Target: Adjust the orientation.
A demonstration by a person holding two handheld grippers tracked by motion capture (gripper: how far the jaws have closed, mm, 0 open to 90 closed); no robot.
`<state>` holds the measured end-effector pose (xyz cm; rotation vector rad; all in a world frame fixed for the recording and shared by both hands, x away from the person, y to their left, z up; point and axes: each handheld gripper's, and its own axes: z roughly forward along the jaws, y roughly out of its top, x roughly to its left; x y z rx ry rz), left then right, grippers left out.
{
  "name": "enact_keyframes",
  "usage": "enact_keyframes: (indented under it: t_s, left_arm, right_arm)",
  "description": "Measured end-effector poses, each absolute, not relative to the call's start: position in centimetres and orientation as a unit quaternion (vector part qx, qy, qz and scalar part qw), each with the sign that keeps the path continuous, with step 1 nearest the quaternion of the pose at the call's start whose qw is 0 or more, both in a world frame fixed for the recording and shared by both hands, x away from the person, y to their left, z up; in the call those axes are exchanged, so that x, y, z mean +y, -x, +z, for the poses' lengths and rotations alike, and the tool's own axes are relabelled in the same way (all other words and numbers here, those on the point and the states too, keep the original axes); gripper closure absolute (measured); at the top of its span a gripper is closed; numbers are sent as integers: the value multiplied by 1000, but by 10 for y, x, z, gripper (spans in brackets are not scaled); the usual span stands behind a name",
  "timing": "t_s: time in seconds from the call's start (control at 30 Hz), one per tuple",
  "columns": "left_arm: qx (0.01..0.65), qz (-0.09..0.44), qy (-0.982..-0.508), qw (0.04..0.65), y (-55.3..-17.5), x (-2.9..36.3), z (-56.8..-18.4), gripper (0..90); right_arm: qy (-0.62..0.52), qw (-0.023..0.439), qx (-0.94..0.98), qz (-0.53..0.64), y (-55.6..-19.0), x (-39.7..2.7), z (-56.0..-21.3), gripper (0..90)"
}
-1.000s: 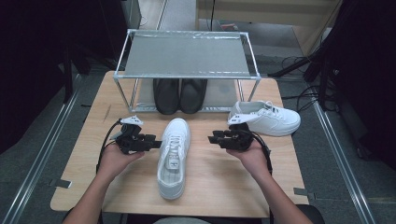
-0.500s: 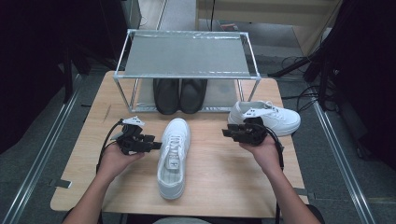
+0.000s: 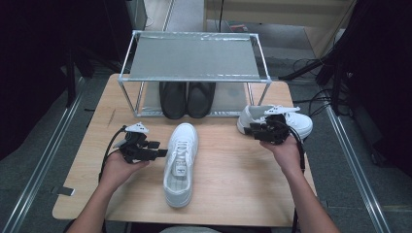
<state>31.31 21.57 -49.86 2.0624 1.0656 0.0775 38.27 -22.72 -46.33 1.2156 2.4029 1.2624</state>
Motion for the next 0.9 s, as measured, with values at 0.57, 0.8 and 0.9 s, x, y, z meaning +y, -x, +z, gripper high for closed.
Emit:
enact_keyframes:
  t_s: [0.57,0.8,0.9]
  left_arm:
    - [439,40,-812,381,-290,231,-504,460]
    - [449,43,-811,373,-284,236,-506,457]
    - [451,44,-808,377,-285,237,-505,457]
  right_arm:
    - [-428,104,801,406,-422,-226,-467,596]
    - [-429,92,808,393,-438,-214,-482,605]
    - [-431,87,810,388,-441,-211,-488,612]
